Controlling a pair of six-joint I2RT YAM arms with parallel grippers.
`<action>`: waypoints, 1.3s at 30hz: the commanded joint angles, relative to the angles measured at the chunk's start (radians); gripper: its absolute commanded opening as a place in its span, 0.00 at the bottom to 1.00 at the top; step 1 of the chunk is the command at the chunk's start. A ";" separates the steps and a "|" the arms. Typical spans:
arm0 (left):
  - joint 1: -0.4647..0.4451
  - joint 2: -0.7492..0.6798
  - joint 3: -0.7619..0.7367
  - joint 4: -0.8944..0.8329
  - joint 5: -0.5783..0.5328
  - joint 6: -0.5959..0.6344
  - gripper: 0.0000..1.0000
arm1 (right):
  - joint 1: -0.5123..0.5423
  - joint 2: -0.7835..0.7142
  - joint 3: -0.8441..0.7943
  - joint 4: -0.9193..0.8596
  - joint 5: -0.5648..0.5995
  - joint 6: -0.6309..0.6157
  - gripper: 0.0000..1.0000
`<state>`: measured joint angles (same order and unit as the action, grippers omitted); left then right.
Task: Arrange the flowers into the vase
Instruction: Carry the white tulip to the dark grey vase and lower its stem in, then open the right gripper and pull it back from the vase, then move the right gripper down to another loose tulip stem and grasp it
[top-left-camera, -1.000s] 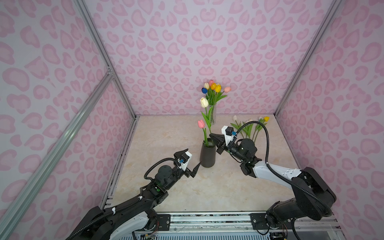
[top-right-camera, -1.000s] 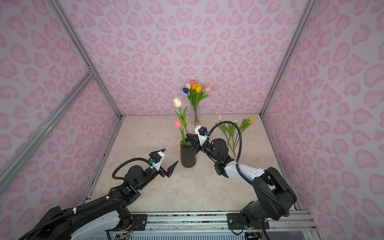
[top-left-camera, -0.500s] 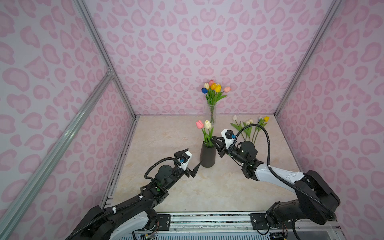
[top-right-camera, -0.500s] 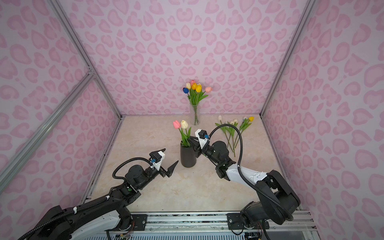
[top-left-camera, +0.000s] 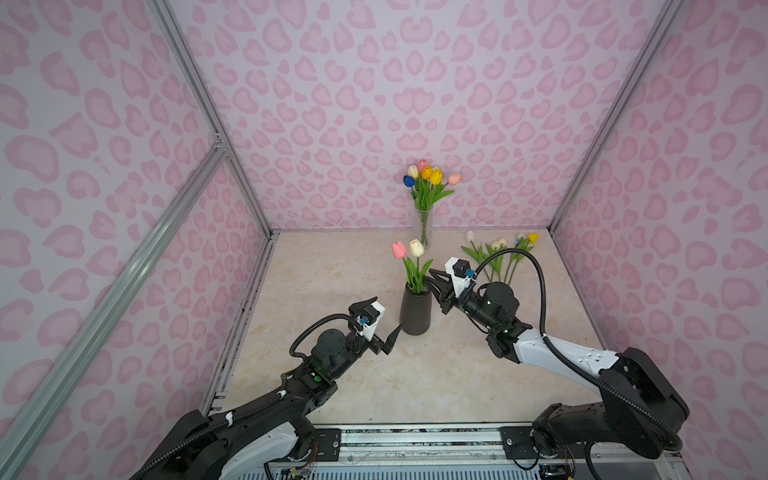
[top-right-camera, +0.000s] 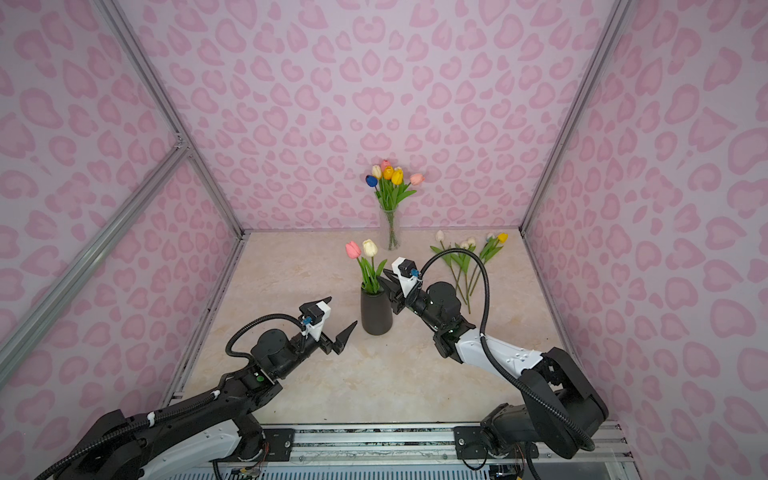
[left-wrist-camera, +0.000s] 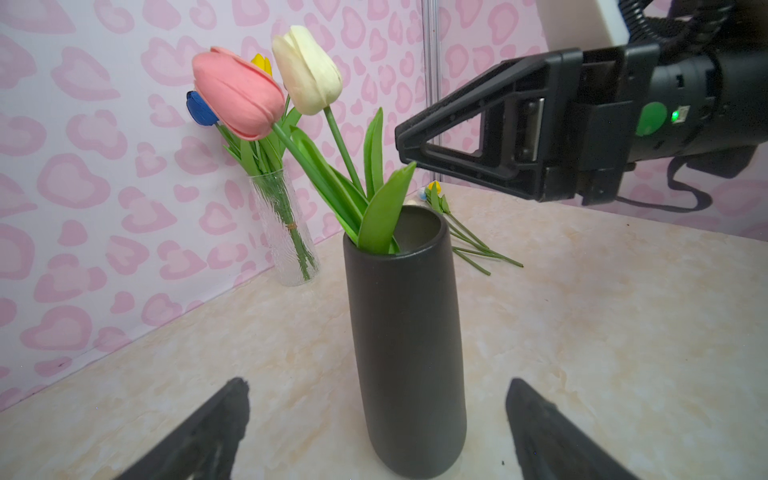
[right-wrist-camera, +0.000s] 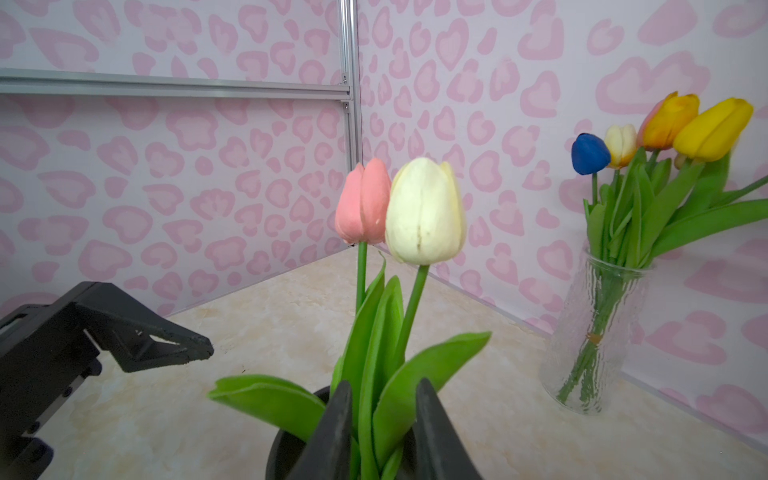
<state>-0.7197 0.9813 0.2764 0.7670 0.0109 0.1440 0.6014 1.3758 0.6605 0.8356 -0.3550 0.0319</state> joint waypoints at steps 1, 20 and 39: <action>0.000 -0.003 0.003 0.017 -0.014 0.017 0.97 | 0.000 -0.020 0.013 -0.010 0.012 -0.021 0.32; 0.000 -0.013 0.001 0.007 -0.006 0.017 0.97 | -0.185 -0.123 0.076 -0.280 0.535 0.182 0.36; 0.000 0.031 0.005 0.018 -0.014 0.020 0.97 | -0.546 0.353 0.605 -1.132 0.407 0.296 0.35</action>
<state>-0.7197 1.0096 0.2707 0.7532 -0.0017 0.1585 0.0811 1.6756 1.2041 -0.0837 0.0742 0.3592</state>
